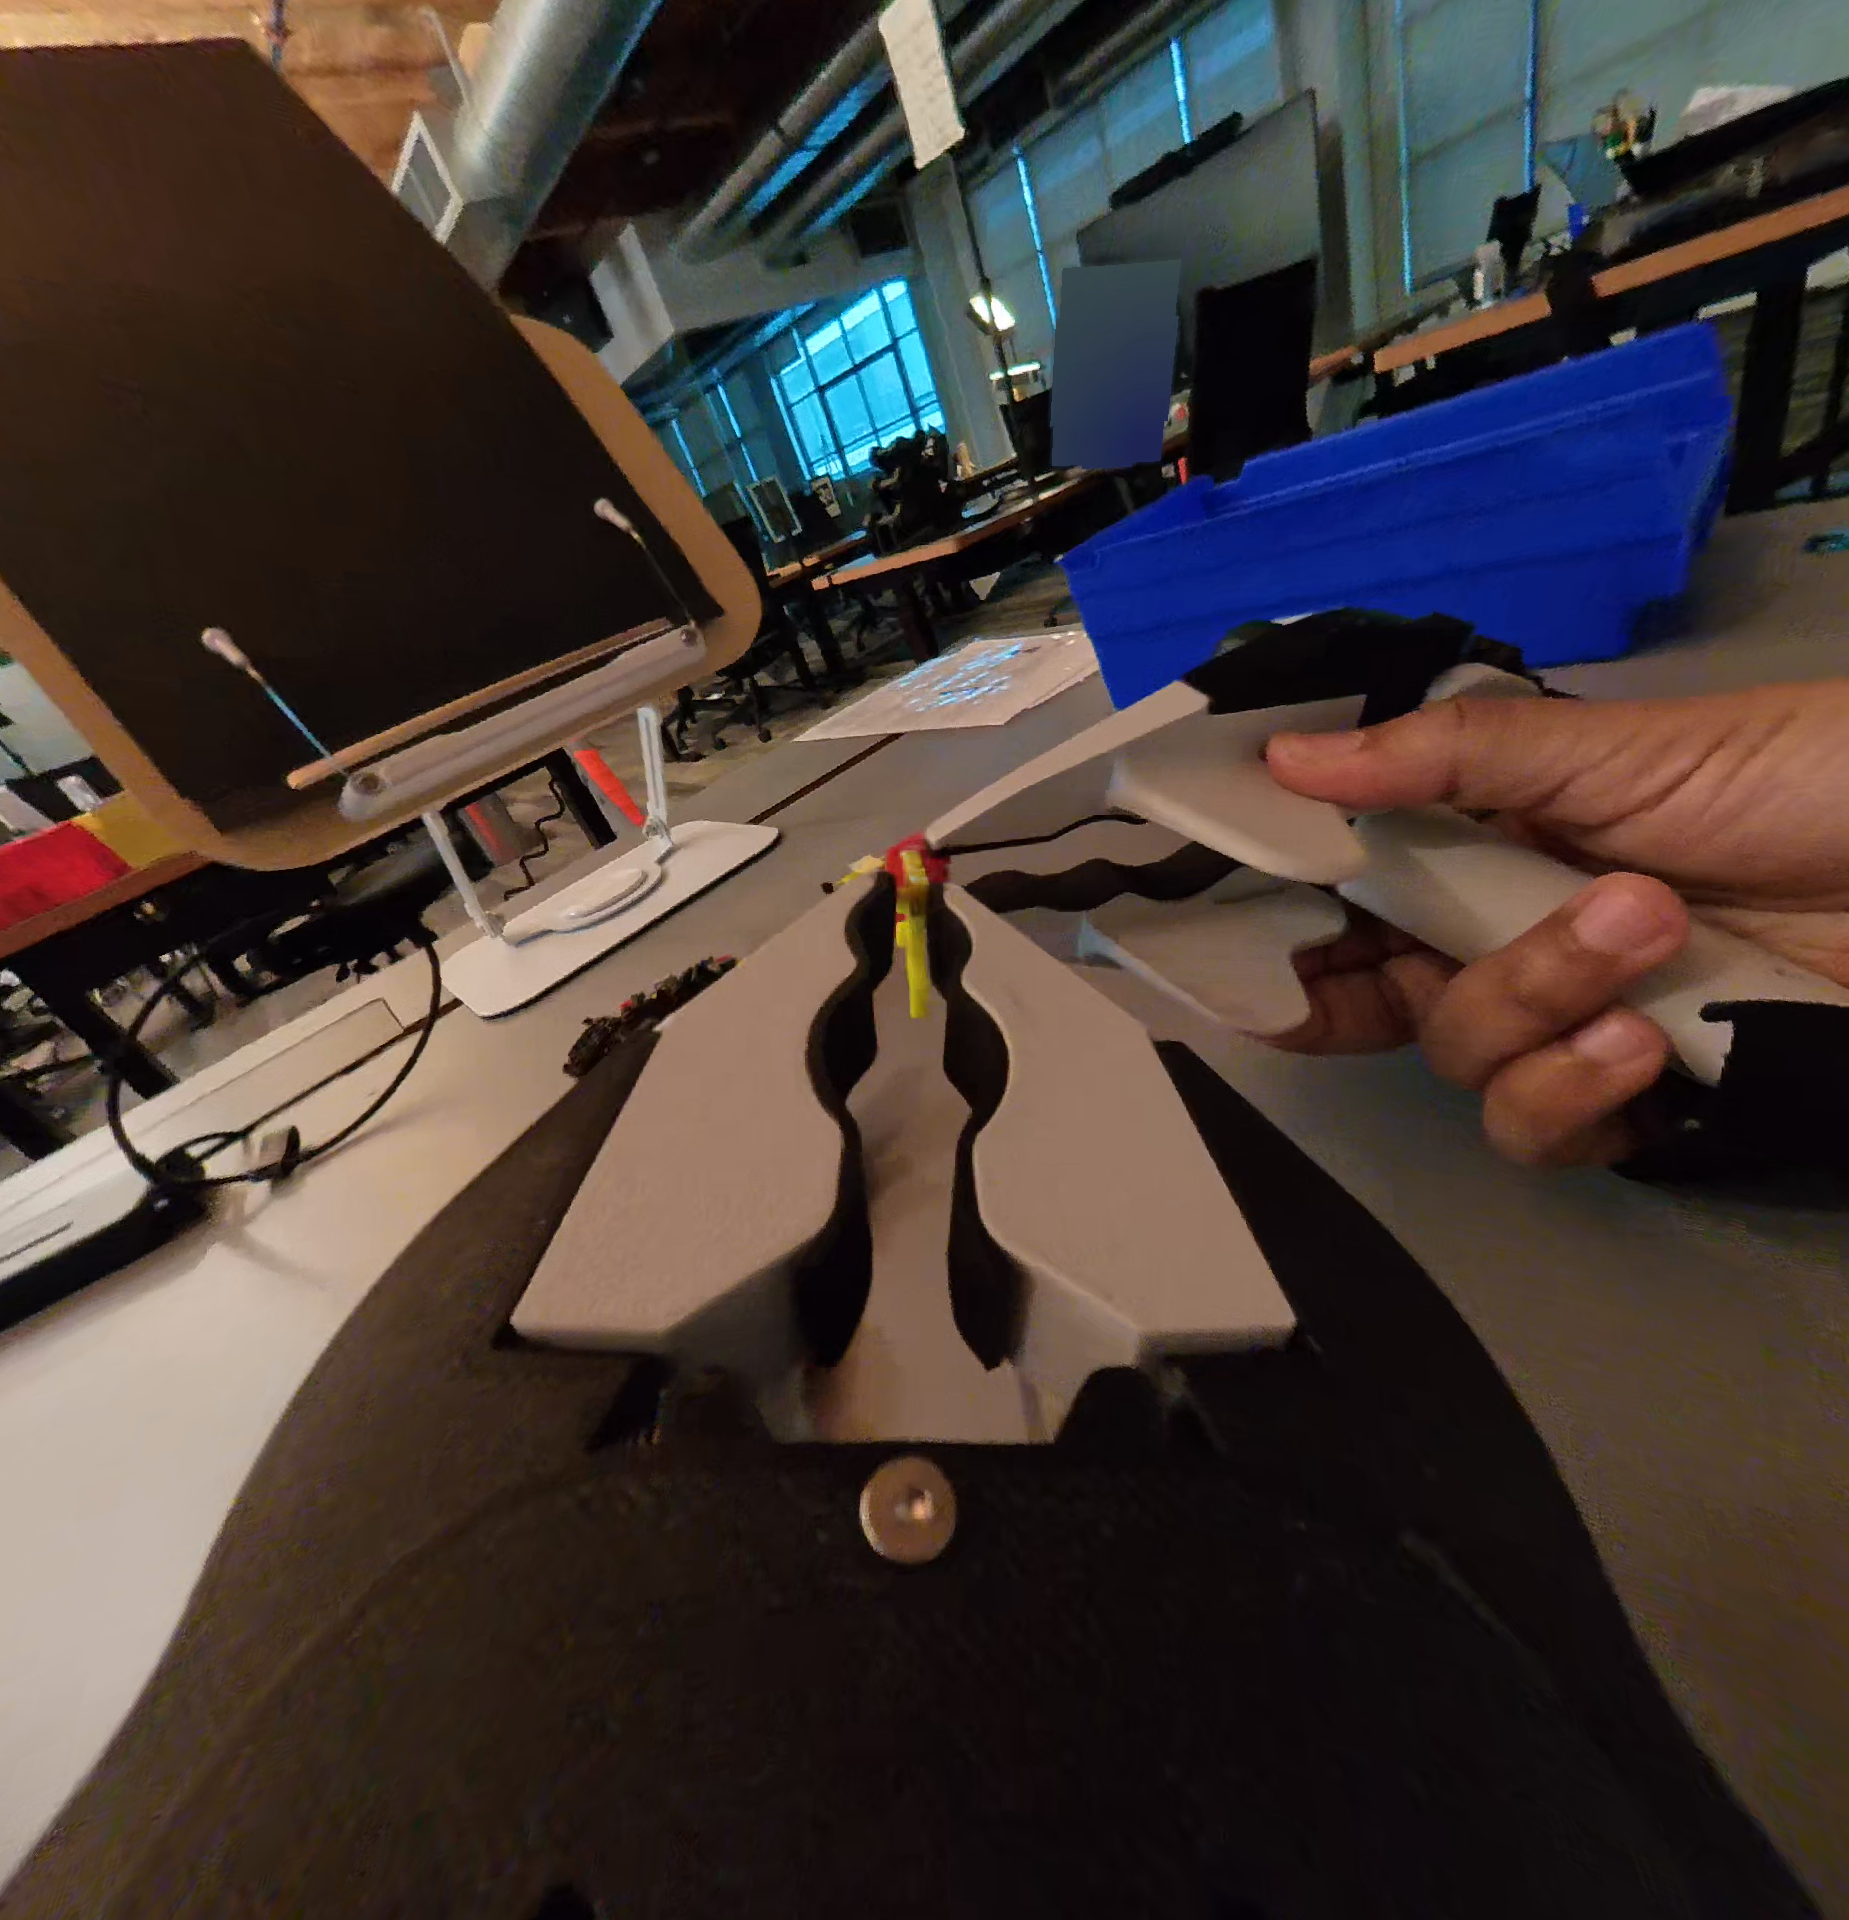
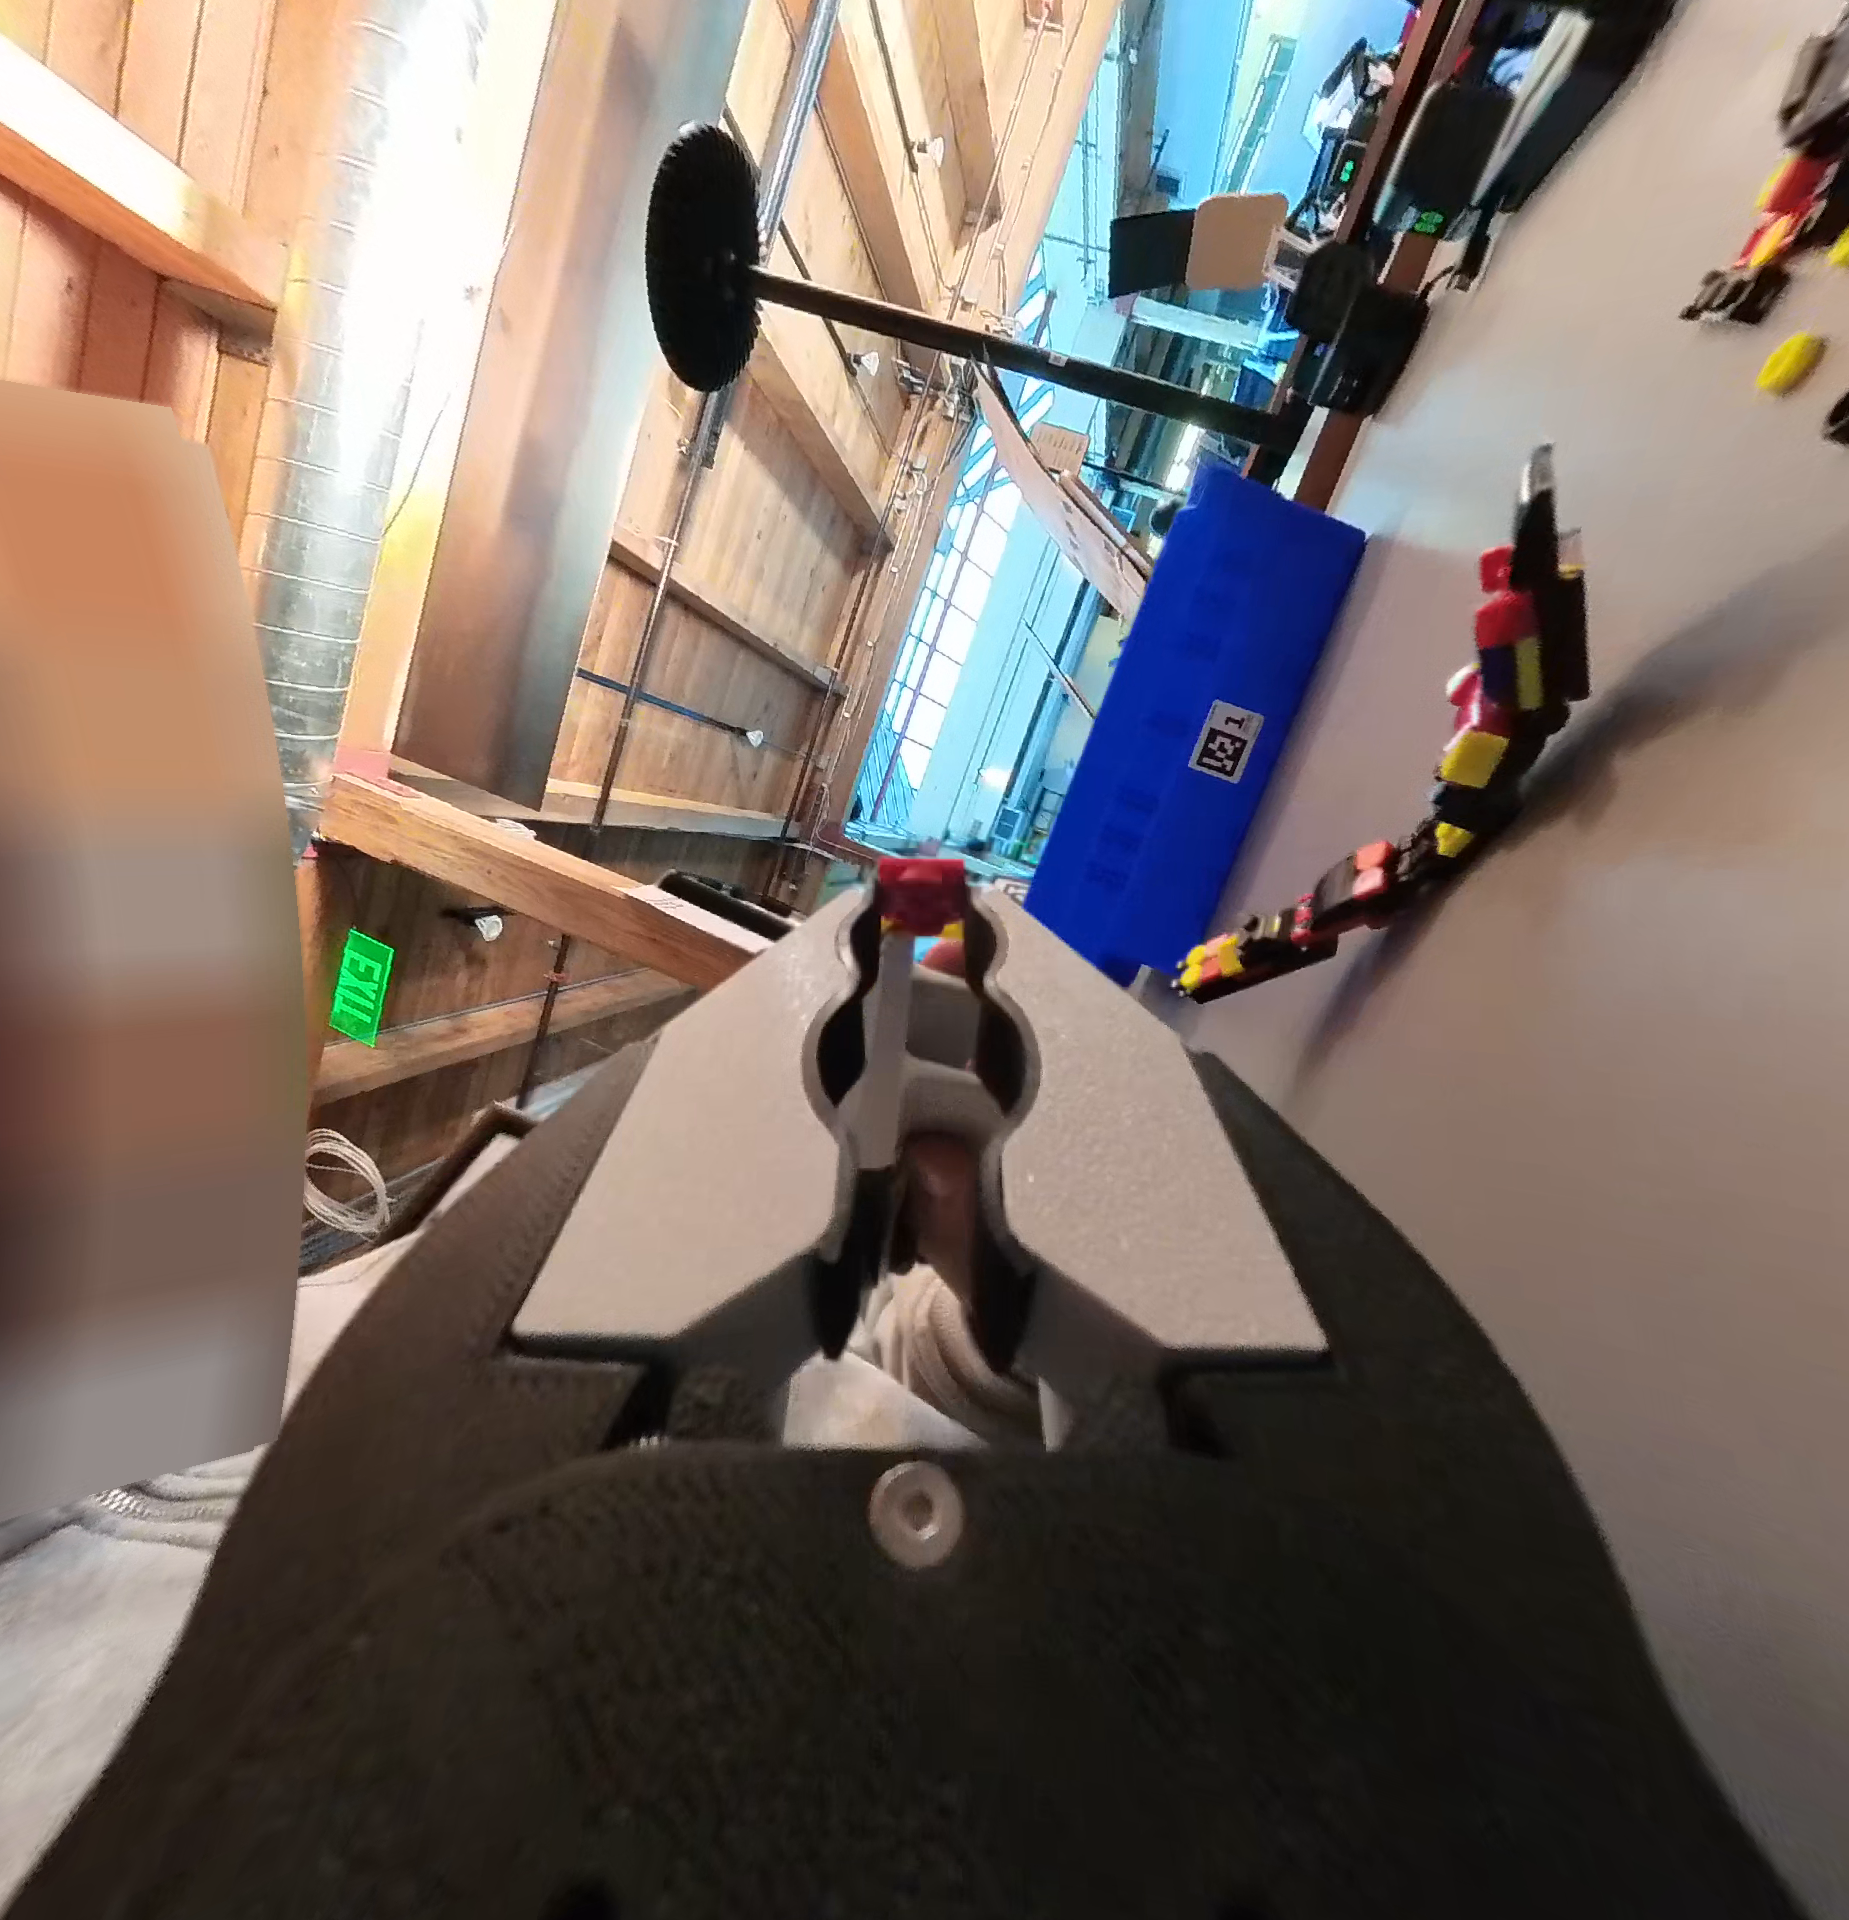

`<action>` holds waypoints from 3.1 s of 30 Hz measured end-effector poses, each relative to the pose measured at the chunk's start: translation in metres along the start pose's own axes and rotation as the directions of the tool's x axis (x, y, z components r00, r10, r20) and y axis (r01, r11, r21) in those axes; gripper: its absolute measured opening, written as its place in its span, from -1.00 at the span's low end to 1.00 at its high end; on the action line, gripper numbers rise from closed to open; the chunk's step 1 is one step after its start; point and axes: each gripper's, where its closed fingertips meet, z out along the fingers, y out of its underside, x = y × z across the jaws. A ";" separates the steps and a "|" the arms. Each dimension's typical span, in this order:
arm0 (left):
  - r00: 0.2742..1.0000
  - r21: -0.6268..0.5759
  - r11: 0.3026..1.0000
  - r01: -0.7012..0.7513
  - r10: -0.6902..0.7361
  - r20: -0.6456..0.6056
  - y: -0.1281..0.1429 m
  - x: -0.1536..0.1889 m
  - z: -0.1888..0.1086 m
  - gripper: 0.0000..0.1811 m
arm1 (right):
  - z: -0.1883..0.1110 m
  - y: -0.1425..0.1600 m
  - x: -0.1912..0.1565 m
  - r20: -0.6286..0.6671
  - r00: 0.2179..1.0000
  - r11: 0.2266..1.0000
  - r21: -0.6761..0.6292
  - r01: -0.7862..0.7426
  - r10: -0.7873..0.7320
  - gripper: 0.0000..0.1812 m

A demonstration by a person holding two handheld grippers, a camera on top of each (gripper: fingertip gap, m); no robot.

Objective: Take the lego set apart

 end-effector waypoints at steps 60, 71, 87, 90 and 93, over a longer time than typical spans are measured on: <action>0.911 0.064 0.983 0.170 -0.132 -0.390 -0.010 0.017 -0.018 -0.97 | -0.012 0.028 -0.012 0.083 0.990 0.914 -0.398 -0.072 0.114 -0.85; 0.943 0.057 0.989 0.134 -0.110 -0.313 -0.004 0.008 -0.013 -0.97 | -0.012 0.011 -0.012 0.087 0.996 0.955 -0.296 -0.003 0.030 -0.97; 0.336 -0.178 0.395 0.901 -0.897 -0.286 0.006 -0.020 -0.001 -0.98 | -0.006 0.000 -0.008 -0.107 -0.173 -0.111 -0.434 0.894 -0.979 -0.44; 0.107 -0.248 0.182 0.952 -0.952 -0.288 0.013 -0.021 -0.001 -0.98 | -0.006 0.014 -0.010 -0.034 -0.166 -0.138 -0.404 0.904 -0.986 -0.39; 0.013 -0.318 0.112 0.942 -0.955 -0.297 0.017 -0.014 -0.001 -0.98 | -0.008 0.016 -0.014 -0.007 -0.130 -0.118 -0.378 0.918 -0.991 -0.44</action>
